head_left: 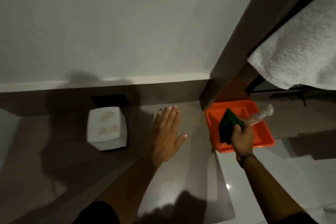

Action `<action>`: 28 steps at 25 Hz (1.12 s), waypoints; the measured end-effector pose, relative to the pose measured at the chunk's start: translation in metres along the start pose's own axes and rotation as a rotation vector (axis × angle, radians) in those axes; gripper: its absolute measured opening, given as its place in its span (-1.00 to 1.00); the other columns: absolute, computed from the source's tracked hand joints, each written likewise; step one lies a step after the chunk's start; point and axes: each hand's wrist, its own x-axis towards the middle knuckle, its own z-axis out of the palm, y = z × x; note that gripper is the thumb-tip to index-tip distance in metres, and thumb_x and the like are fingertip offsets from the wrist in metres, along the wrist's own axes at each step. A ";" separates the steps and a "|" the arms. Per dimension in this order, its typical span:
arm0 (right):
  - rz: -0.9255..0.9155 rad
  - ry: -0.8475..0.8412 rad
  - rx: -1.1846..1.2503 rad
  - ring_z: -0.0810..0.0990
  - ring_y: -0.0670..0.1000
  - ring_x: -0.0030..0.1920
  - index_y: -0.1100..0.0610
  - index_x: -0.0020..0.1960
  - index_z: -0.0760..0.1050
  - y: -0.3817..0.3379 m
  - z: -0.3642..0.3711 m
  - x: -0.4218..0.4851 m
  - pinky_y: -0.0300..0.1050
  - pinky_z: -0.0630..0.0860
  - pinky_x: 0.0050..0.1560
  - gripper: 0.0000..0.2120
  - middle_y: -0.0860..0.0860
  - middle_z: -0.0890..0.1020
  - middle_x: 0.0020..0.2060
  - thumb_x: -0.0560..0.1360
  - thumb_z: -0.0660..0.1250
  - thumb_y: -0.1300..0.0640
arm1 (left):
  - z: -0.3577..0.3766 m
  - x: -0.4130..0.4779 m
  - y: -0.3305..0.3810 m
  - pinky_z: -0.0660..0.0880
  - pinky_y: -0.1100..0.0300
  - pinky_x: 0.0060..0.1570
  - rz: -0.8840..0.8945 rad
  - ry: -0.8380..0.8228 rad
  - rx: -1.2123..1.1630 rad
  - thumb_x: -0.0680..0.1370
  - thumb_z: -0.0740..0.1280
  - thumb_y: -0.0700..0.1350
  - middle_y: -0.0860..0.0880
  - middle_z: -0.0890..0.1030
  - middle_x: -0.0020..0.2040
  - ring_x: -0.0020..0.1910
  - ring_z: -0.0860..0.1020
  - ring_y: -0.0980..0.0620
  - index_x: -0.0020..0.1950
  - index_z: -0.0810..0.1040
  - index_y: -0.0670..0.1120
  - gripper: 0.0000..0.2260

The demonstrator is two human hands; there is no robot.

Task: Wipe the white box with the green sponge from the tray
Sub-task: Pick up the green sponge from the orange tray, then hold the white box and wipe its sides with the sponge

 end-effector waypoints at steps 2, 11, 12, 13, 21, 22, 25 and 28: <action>0.238 -0.017 0.362 0.62 0.25 0.12 0.09 0.21 0.54 -0.021 0.014 -0.030 0.30 0.58 0.15 -0.69 0.24 0.61 0.20 0.57 0.12 0.22 | -0.026 -0.025 -0.023 -0.01 -0.22 0.72 -0.041 0.049 -0.040 0.68 0.02 0.32 -0.12 -0.01 0.77 0.75 -0.04 -0.13 0.74 -0.02 -0.10 -0.24; 0.759 -0.453 0.794 0.59 0.25 0.28 0.17 0.34 0.54 -0.106 0.098 -0.144 0.10 0.61 0.18 -0.57 0.25 0.63 0.27 0.55 0.33 -0.02 | -0.061 -0.144 -0.173 -0.35 0.13 0.68 -0.275 0.212 -0.277 0.58 0.25 0.41 -0.01 -0.07 0.76 0.74 -0.07 -0.08 0.75 -0.05 -0.04 -0.08; 0.716 -0.491 0.742 0.63 0.24 0.23 0.18 0.34 0.54 -0.114 0.111 -0.153 0.06 0.67 0.07 -0.58 0.25 0.65 0.24 0.52 0.40 0.05 | -0.062 -0.149 -0.185 -0.32 0.10 0.67 -0.303 0.189 -0.321 0.55 0.32 0.41 -0.02 -0.06 0.76 0.74 -0.06 -0.09 0.75 -0.05 -0.05 -0.02; 0.672 -0.507 0.660 0.65 0.23 0.19 0.19 0.33 0.53 -0.120 0.124 -0.160 0.04 0.70 0.02 -0.57 0.25 0.66 0.21 0.48 0.44 0.14 | -0.062 -0.151 -0.194 -0.27 0.05 0.65 -0.318 0.152 -0.366 0.51 0.39 0.41 -0.05 -0.05 0.77 0.75 -0.05 -0.11 0.75 -0.06 -0.06 0.05; 0.153 -0.256 -0.029 0.67 0.13 0.01 0.10 0.18 0.51 -0.159 0.204 -0.168 -0.03 0.66 -0.21 -0.69 0.14 0.67 0.08 0.46 0.45 0.21 | -0.065 -0.125 -0.220 -0.03 0.05 0.66 -0.361 0.036 -0.752 0.39 0.66 0.17 -0.06 0.06 0.76 0.73 0.07 -0.09 0.74 -0.12 -0.06 0.22; 0.042 -0.268 -0.104 0.66 0.11 0.01 0.09 0.17 0.47 -0.165 0.211 -0.170 -0.13 0.61 -0.26 -0.72 0.12 0.64 0.09 0.49 0.41 0.23 | -0.060 -0.122 -0.221 0.10 0.02 0.66 -0.351 0.027 -0.795 0.38 0.68 0.12 -0.04 0.16 0.74 0.70 0.17 -0.07 0.74 -0.08 -0.07 0.20; -0.281 -0.320 -0.357 0.64 0.05 0.05 0.07 0.29 0.43 -0.168 0.228 -0.171 -0.14 0.63 -0.16 -0.64 0.08 0.62 0.16 0.53 0.37 0.27 | -0.054 -0.121 -0.218 0.27 0.16 0.59 -0.320 0.060 -0.945 0.39 0.71 -0.05 0.02 0.36 0.65 0.55 0.31 0.14 0.73 0.01 -0.05 0.13; -0.475 -0.380 -0.533 0.58 0.10 0.25 0.02 0.46 0.38 -0.163 0.240 -0.173 0.06 0.59 0.22 -0.45 0.10 0.59 0.31 0.52 0.36 0.31 | -0.043 -0.119 -0.218 0.30 0.36 0.49 -0.273 0.126 -0.977 0.36 0.72 -0.09 0.33 0.34 0.47 0.42 0.32 0.31 0.64 0.04 0.25 0.10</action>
